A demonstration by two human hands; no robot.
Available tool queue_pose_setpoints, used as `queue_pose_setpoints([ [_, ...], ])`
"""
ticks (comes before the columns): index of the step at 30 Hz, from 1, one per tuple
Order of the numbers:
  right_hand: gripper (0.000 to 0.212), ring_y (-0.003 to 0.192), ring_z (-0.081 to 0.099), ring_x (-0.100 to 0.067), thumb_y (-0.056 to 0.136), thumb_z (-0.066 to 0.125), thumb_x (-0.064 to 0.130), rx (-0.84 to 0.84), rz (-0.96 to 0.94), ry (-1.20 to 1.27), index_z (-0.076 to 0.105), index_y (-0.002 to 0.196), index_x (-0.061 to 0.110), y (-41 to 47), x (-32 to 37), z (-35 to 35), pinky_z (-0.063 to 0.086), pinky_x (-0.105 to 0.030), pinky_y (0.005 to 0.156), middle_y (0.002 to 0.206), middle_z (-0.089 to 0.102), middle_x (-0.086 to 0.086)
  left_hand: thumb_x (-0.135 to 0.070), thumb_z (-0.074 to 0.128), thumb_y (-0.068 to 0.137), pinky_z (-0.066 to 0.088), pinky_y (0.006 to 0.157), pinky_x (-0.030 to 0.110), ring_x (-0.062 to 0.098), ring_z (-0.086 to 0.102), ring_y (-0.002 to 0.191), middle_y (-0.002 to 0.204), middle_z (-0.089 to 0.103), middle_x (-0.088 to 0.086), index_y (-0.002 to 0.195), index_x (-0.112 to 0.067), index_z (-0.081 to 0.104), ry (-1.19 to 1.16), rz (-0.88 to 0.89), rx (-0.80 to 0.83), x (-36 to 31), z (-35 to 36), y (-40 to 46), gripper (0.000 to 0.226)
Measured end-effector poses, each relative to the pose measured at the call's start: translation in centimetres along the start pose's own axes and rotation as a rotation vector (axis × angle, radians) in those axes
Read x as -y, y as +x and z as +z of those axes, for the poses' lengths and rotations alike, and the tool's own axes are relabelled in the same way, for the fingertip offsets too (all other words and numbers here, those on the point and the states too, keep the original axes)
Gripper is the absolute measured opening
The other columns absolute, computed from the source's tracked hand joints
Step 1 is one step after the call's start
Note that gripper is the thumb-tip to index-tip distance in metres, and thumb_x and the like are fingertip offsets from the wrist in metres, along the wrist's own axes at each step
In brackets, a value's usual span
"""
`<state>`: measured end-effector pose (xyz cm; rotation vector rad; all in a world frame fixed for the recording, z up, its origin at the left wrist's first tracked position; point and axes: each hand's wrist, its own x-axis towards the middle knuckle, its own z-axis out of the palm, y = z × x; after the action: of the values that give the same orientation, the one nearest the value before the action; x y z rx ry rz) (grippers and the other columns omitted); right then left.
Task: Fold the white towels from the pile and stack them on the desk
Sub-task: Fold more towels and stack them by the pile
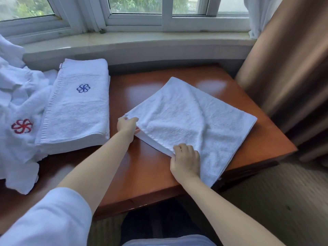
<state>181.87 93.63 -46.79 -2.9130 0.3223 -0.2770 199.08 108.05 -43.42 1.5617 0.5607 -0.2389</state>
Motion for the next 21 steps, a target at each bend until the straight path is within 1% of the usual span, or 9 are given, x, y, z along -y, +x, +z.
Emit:
queue_pose_setpoints([
  [2, 0.027, 0.089, 0.058, -0.025, 0.077, 0.063, 0.014, -0.026, 0.044, -0.007, 0.067, 0.104, 0.013, 0.2, -0.3, -0.1, 0.044, -0.036, 0.074, 0.098, 0.063, -0.002, -0.009, 0.070, 0.085, 0.050, 0.055, 0.025, 0.015, 0.051, 0.065, 0.101, 0.053, 0.011, 0.134, 0.000, 0.043, -0.007, -0.058, -0.006, -0.7, 0.3, 0.8, 0.057],
  [5, 0.033, 0.106, 0.050, -0.021, 0.086, 0.050, 0.019, 0.028, 0.137, 0.008, 0.059, 0.118, 0.019, 1.2, -1.3, -0.2, 0.035, -0.033, 0.087, 0.114, 0.057, 0.002, 0.003, 0.069, 0.081, 0.042, 0.049, 0.021, 0.011, 0.048, 0.061, 0.115, 0.058, 0.014, 0.131, -0.004, 0.046, -0.067, -0.110, -0.016, -1.3, 0.9, 1.2, 0.055],
  [8, 0.028, 0.102, 0.052, -0.021, 0.087, 0.052, 0.019, -0.018, 0.153, 0.038, 0.060, 0.115, 0.019, 1.9, -1.6, -0.9, 0.035, -0.032, 0.086, 0.110, 0.059, 0.002, 0.013, 0.050, 0.079, 0.043, 0.053, 0.025, 0.015, 0.051, 0.069, 0.107, 0.052, 0.007, 0.128, -0.011, 0.047, -0.126, 0.182, -0.038, -3.1, 1.2, 1.1, 0.055],
  [10, 0.024, 0.087, 0.058, -0.025, 0.077, 0.067, 0.011, -0.127, 0.126, 0.091, 0.066, 0.101, 0.013, 1.8, -1.3, -1.6, 0.040, -0.035, 0.076, 0.094, 0.063, -0.002, 0.010, 0.046, 0.076, 0.052, 0.064, 0.034, 0.019, 0.056, 0.081, 0.098, 0.054, 0.004, 0.114, -0.017, 0.052, -0.161, 0.389, -0.086, -4.4, 0.9, 0.6, 0.047],
  [12, 0.027, 0.075, 0.060, -0.026, 0.064, 0.077, 0.005, -0.241, 0.094, 0.123, 0.069, 0.088, 0.011, 1.3, -1.2, -1.9, 0.044, -0.037, 0.066, 0.083, 0.064, -0.004, 0.004, 0.049, 0.078, 0.056, 0.074, 0.040, 0.023, 0.060, 0.086, 0.093, 0.059, 0.005, 0.105, -0.018, 0.055, -0.118, 0.455, -0.183, -4.0, 0.3, 0.4, 0.036],
  [14, 0.025, 0.081, 0.061, -0.026, 0.066, 0.075, 0.007, -0.212, 0.075, 0.121, 0.069, 0.090, 0.012, 0.6, -1.4, -1.7, 0.044, -0.037, 0.071, 0.089, 0.064, -0.003, -0.003, 0.050, 0.087, 0.057, 0.081, 0.045, 0.032, 0.065, 0.091, 0.099, 0.066, 0.015, 0.105, -0.006, 0.063, 0.040, 0.355, -0.239, -1.3, -0.7, 1.0, 0.023],
  [17, 0.030, 0.109, 0.049, -0.019, 0.086, 0.057, 0.022, 0.018, 0.122, 0.086, 0.062, 0.115, 0.019, -0.2, -2.0, -0.8, 0.033, -0.032, 0.094, 0.116, 0.056, 0.003, -0.010, 0.050, 0.095, 0.056, 0.086, 0.038, 0.033, 0.065, 0.104, 0.118, 0.065, 0.017, 0.122, 0.002, 0.061, 0.241, 0.020, -0.149, 2.6, -2.8, 2.0, 0.031],
  [19, 0.033, 0.114, 0.044, -0.016, 0.089, 0.051, 0.026, 0.046, 0.120, 0.065, 0.057, 0.122, 0.023, -0.6, -2.3, -0.5, 0.030, -0.029, 0.098, 0.123, 0.051, 0.006, -0.015, 0.049, 0.096, 0.054, 0.091, 0.038, 0.032, 0.063, 0.110, 0.123, 0.063, 0.017, 0.126, 0.000, 0.058, 0.323, -0.011, -0.124, 2.5, -3.0, 2.2, 0.035],
  [21, 0.034, 0.114, 0.044, -0.015, 0.091, 0.049, 0.028, 0.052, 0.105, 0.053, 0.056, 0.124, 0.024, -0.7, -2.3, -0.6, 0.029, -0.027, 0.099, 0.124, 0.050, 0.007, -0.031, 0.045, 0.096, 0.052, 0.094, 0.042, 0.037, 0.060, 0.111, 0.127, 0.058, 0.020, 0.127, 0.000, 0.057, 0.343, 0.003, -0.170, 1.5, -2.3, 2.0, 0.045],
])
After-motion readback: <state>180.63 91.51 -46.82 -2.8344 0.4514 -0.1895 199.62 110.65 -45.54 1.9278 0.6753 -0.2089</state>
